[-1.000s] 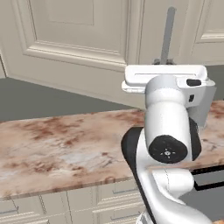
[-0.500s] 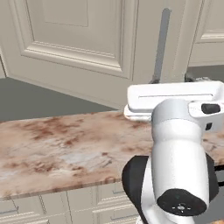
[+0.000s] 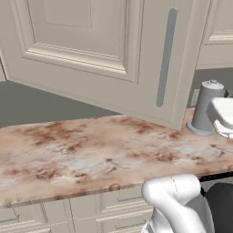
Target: Open the cabinet directly in front. Then move the liquor and the mug to the dining counter with the jar on it.
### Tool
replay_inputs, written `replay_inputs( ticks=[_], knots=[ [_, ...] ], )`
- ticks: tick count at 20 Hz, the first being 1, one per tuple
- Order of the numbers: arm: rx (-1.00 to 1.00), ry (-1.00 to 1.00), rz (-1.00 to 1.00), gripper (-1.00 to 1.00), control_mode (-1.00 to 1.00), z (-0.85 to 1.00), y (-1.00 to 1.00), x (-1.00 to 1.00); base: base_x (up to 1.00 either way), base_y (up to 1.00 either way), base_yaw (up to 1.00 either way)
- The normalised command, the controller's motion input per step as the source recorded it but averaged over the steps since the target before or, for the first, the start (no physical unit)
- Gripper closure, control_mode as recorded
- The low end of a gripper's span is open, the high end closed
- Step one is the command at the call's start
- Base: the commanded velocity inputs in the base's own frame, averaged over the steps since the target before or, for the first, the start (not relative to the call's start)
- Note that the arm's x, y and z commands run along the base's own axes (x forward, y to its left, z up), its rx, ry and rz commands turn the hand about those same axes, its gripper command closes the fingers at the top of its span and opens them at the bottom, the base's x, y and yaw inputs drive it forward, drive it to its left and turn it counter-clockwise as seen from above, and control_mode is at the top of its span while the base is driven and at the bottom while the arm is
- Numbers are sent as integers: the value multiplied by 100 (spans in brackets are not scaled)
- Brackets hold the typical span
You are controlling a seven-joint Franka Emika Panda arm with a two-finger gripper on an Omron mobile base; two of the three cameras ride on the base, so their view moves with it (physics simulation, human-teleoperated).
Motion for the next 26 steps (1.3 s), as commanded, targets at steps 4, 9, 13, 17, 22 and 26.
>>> replay_inputs(
  ticks=[4, 9, 13, 17, 22, 26],
  knots=[
    [20, 22, 37, -100, -100, 2, -60, 34, 0, 0, 0],
    [2, 14, 20, -100, -100, -9, -14, 96, 0, 0, 0],
    [0, 6, 20, -100, -100, -44, 0, 79, 0, 0, 0],
    [4, 5, 23, -100, -100, -39, 0, 68, 0, 0, 0],
    [9, 19, 28, -100, -100, -17, 1, 57, 0, 0, 0],
    [7, 22, 28, -100, -100, 0, 42, 18, 0, 0, 0]
  ],
)
